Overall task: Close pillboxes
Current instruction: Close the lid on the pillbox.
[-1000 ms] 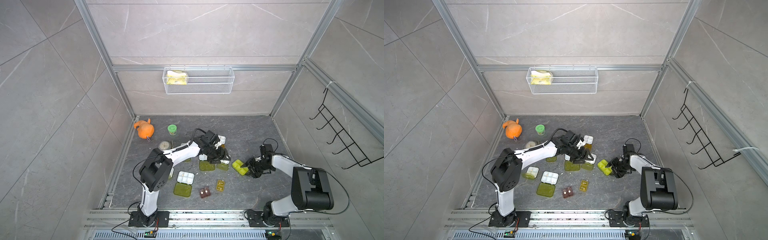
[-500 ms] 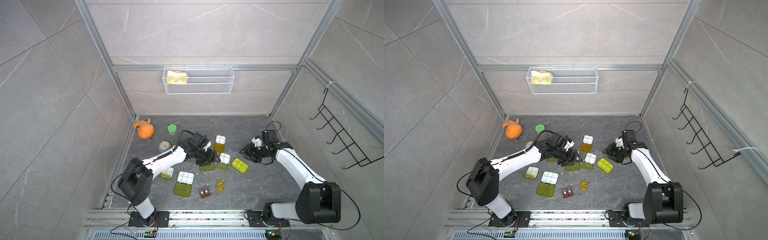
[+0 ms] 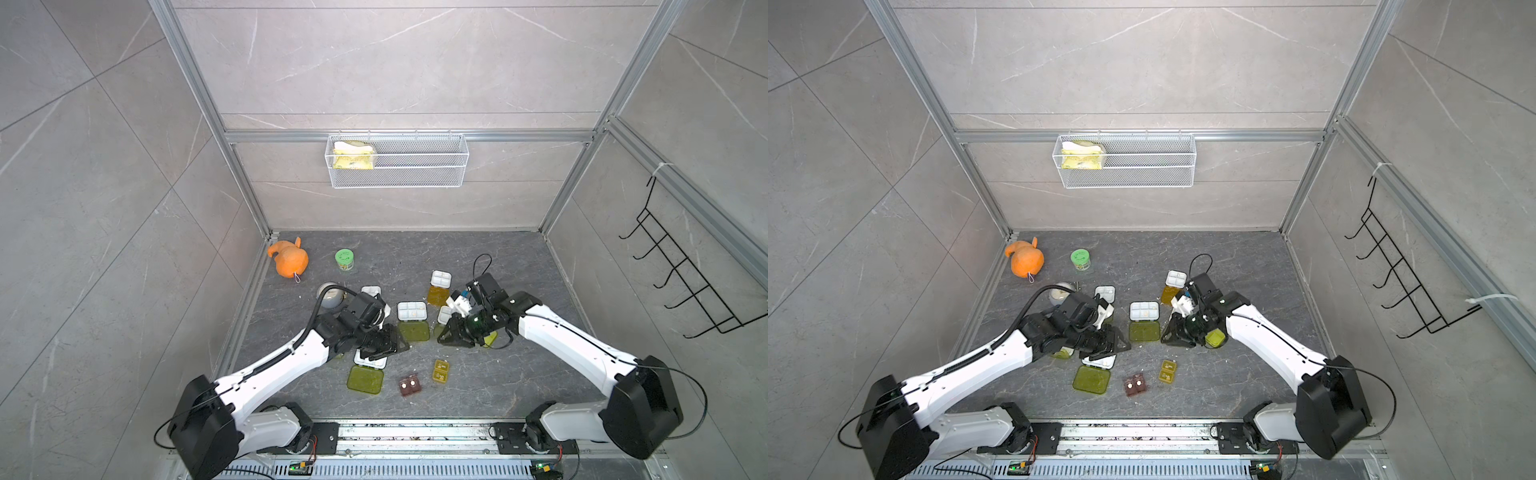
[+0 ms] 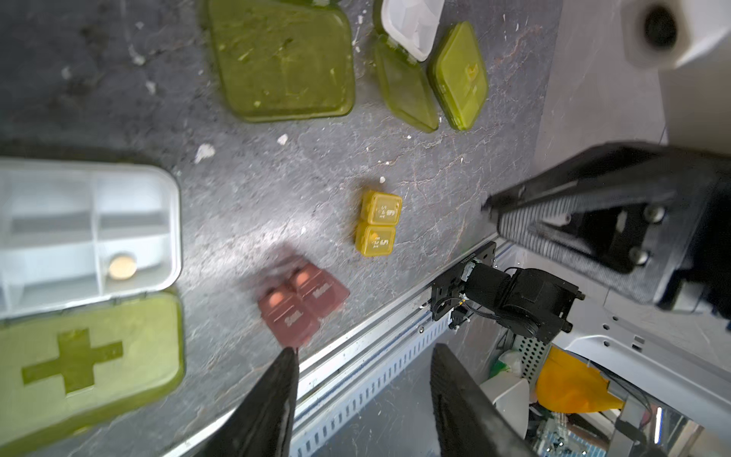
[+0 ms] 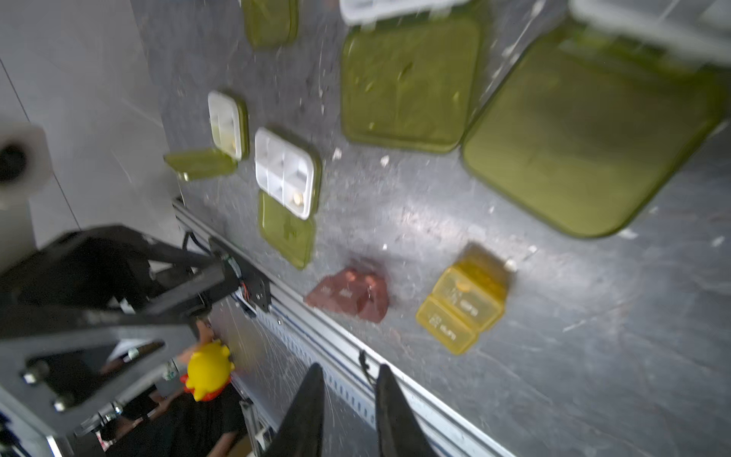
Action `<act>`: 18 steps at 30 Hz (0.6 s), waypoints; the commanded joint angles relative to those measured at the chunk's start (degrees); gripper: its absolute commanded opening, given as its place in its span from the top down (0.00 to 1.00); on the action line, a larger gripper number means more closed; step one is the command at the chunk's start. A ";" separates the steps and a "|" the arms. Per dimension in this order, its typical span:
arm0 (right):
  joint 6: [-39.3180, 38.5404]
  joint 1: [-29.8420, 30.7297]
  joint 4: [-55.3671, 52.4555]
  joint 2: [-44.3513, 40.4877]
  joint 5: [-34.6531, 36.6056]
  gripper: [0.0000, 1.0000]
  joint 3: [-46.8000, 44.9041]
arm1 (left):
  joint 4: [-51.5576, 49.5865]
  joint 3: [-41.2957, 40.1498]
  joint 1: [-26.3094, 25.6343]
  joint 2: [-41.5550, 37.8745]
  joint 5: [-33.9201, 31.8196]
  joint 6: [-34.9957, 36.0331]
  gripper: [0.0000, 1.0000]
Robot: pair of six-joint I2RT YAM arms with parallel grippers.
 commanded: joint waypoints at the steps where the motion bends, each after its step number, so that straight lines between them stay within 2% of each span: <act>1: 7.92 7.37 0.68 -4.13 3.06 0.78 -5.27 | -0.63 -3.91 -0.13 -3.82 -2.62 -4.54 0.50; 5: 17.53 20.50 7.60 -5.73 7.49 0.84 -11.11 | 0.16 -5.86 -0.24 -5.78 -3.34 -5.91 0.55; 7: 21.20 25.89 11.53 -4.35 9.94 0.88 -12.95 | 0.42 -6.49 -0.35 -6.37 -3.40 -6.21 0.60; 9: 23.60 30.61 15.14 -1.28 11.73 0.94 -13.49 | 1.02 -7.40 -0.56 -6.98 -3.30 -6.57 0.69; 11: 23.66 33.60 17.24 1.94 12.86 1.00 -12.28 | 1.90 -8.44 -1.37 -7.04 -3.26 -7.08 0.76; 18: 23.60 36.26 18.18 8.99 14.38 1.00 -8.79 | 6.94 -11.02 -6.94 -4.44 -5.55 -9.50 0.95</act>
